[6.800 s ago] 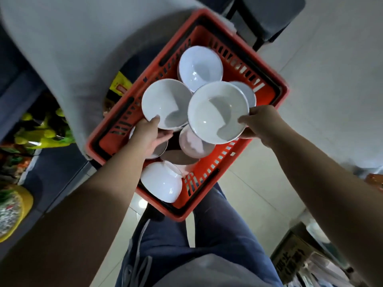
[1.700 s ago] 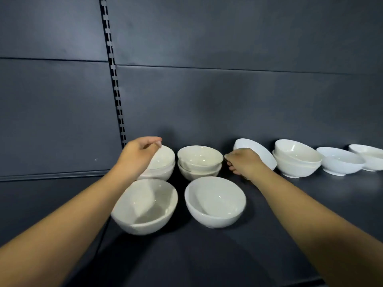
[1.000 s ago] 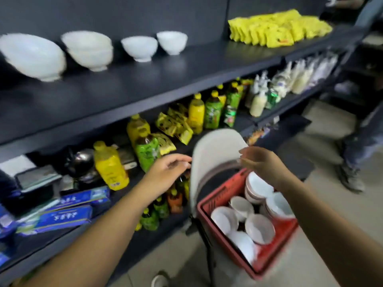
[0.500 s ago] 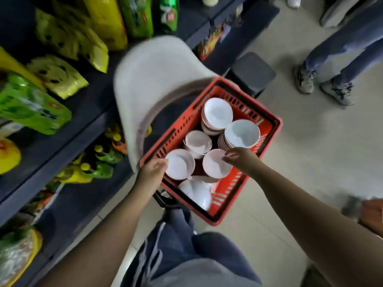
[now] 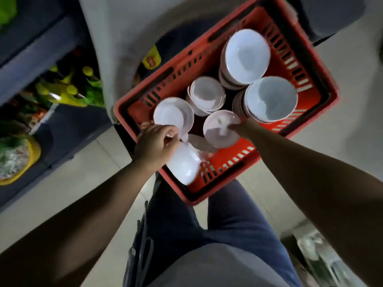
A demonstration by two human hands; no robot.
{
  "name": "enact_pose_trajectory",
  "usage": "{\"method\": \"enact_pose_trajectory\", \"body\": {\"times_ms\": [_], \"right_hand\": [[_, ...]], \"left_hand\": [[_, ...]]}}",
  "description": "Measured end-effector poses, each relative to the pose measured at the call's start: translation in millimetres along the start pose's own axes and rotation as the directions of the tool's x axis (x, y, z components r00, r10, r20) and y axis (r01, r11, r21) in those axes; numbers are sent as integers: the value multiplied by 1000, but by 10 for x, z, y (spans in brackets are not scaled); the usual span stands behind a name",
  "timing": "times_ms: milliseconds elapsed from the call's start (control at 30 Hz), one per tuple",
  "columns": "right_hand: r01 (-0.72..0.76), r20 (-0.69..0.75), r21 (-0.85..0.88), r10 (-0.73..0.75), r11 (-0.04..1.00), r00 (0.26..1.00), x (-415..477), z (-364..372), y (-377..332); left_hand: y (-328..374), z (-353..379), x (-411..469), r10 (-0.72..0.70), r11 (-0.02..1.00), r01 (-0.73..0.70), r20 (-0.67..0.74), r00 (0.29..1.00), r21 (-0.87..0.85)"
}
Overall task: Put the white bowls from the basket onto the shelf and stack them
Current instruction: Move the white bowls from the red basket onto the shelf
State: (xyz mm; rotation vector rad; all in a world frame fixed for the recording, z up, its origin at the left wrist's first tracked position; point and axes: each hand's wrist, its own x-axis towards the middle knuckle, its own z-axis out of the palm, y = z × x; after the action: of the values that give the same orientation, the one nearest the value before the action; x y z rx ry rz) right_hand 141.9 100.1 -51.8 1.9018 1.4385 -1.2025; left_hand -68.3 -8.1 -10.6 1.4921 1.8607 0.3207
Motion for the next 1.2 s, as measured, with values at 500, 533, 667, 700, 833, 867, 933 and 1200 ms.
{"method": "enact_pose_trajectory", "body": {"times_ms": [500, 533, 667, 700, 833, 867, 933, 1200], "right_hand": [[72, -39, -159, -79, 985, 996, 42, -98, 83], [66, -39, -67, -68, 996, 997, -24, -130, 104], [132, -107, 84, -123, 988, 987, -203, -377, 169], [168, -133, 66, -158, 984, 978, -214, -422, 179], [207, -174, 56, -195, 977, 965, -173, -472, 222], [206, -186, 53, -193, 977, 963, -166, -471, 226], [212, -203, 92, -190, 973, 960, -124, -469, 256], [148, -176, 324, -94, 934, 980, -85, -513, 274]], "left_hand": [[76, 166, 9, -106, 991, 80, -254, 961, -111], [118, 158, 44, -171, 972, 122, -246, 954, -201], [104, 196, 420, -283, 939, 251, -114, 952, -235], [66, 210, 542, -326, 928, 298, -98, 940, -224], [-86, 313, 886, -516, 856, 511, -153, 843, -79], [-95, 351, 908, -563, 826, 559, -172, 809, -76], [-101, 464, 876, -661, 749, 657, -169, 731, -86], [-194, 584, 978, -742, 664, 748, -143, 654, -24]]}}
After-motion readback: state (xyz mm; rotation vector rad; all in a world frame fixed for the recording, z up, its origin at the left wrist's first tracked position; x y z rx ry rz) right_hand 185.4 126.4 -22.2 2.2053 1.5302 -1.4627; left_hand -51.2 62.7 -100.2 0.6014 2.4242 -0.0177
